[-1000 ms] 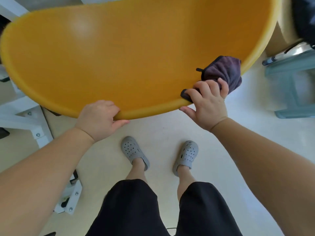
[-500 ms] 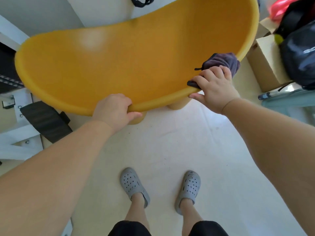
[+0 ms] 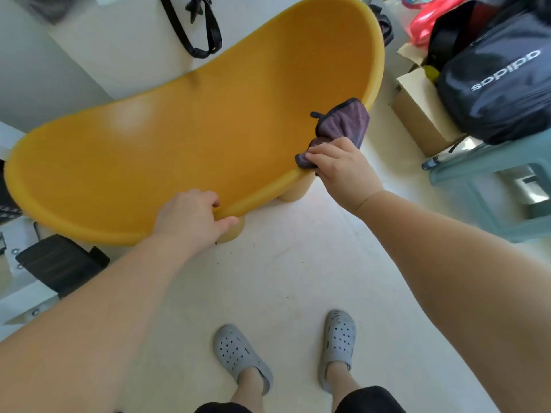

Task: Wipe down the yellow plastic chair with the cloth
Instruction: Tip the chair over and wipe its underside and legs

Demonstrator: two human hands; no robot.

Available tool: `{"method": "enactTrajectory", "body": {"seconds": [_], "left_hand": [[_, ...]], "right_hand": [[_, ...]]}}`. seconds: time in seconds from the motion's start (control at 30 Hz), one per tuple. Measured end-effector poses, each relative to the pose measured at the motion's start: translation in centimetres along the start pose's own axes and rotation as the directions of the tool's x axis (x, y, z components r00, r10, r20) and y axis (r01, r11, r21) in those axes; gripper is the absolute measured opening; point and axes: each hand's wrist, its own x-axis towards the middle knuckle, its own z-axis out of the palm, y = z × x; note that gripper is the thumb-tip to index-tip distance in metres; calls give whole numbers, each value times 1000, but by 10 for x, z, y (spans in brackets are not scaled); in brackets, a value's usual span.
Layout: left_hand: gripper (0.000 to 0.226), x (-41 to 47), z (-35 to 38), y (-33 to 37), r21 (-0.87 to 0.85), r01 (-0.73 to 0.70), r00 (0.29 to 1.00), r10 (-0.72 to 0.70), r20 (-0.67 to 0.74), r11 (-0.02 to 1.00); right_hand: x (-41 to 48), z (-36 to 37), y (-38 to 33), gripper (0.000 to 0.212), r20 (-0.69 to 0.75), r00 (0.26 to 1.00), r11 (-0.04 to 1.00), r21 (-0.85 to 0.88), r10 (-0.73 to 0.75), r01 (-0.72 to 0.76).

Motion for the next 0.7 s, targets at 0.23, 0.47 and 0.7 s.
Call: {"method": "enactTrajectory", "body": {"seconds": [0.23, 0.47, 0.7], "left_hand": [[60, -7, -11, 66, 58, -211, 976, 213, -33, 976], [63, 15, -16, 129, 16, -324, 935, 322, -151, 946], [72, 53, -10, 198, 93, -244, 949, 258, -181, 965]], "right_hand": [[-39, -70, -43, 28, 106, 851, 823, 221, 514, -524], [-90, -93, -37, 28, 396, 520, 264, 543, 757, -797], [-121, -48, 34, 27, 551, 270, -172, 621, 790, -765]]}}
